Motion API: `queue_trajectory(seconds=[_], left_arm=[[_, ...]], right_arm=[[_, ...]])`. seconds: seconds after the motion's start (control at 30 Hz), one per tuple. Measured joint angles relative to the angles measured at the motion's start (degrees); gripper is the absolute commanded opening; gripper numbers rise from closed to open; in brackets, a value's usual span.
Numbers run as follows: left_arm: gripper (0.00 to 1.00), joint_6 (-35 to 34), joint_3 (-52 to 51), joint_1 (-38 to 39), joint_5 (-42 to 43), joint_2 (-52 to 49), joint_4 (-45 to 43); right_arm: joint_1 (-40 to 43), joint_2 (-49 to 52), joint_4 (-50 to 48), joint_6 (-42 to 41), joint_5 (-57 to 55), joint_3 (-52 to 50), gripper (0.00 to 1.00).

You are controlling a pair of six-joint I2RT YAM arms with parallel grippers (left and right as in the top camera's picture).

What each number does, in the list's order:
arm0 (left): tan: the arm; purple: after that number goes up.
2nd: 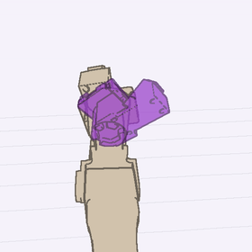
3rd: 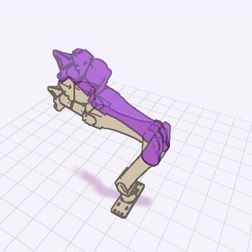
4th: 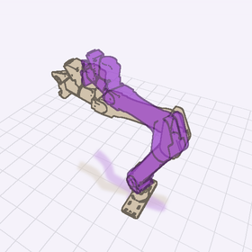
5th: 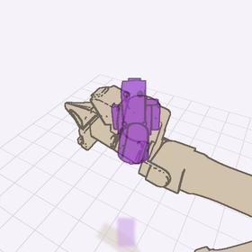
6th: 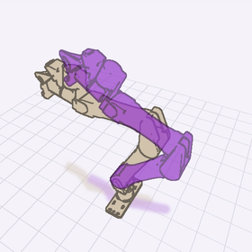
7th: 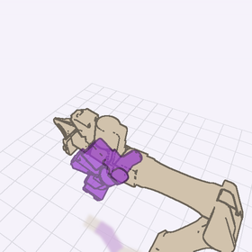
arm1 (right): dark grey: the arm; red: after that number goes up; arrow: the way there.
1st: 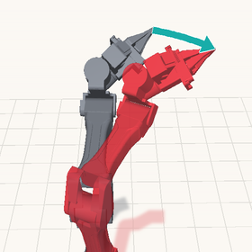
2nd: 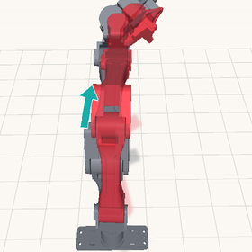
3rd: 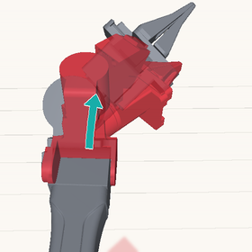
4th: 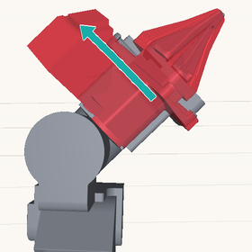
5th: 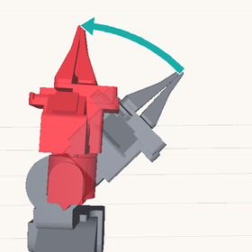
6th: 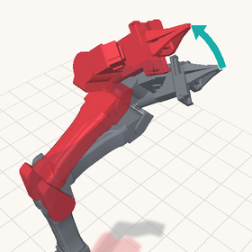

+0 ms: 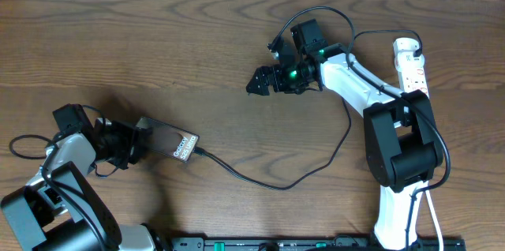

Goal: Plug charger to phone and switch on socket
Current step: 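Lower the phone with the left gripper flat onto the table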

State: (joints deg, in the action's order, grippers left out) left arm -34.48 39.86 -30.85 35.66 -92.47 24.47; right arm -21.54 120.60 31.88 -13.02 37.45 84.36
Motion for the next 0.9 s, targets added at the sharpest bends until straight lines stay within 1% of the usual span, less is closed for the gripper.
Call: queue_trajectory(seconds=[0.9], left_arm=[[0.44,0.07,0.52,-0.02,-1.51,0.13,2.51]], right_arm=[[0.0,0.0,0.13,0.0,0.0,0.02,0.99]])
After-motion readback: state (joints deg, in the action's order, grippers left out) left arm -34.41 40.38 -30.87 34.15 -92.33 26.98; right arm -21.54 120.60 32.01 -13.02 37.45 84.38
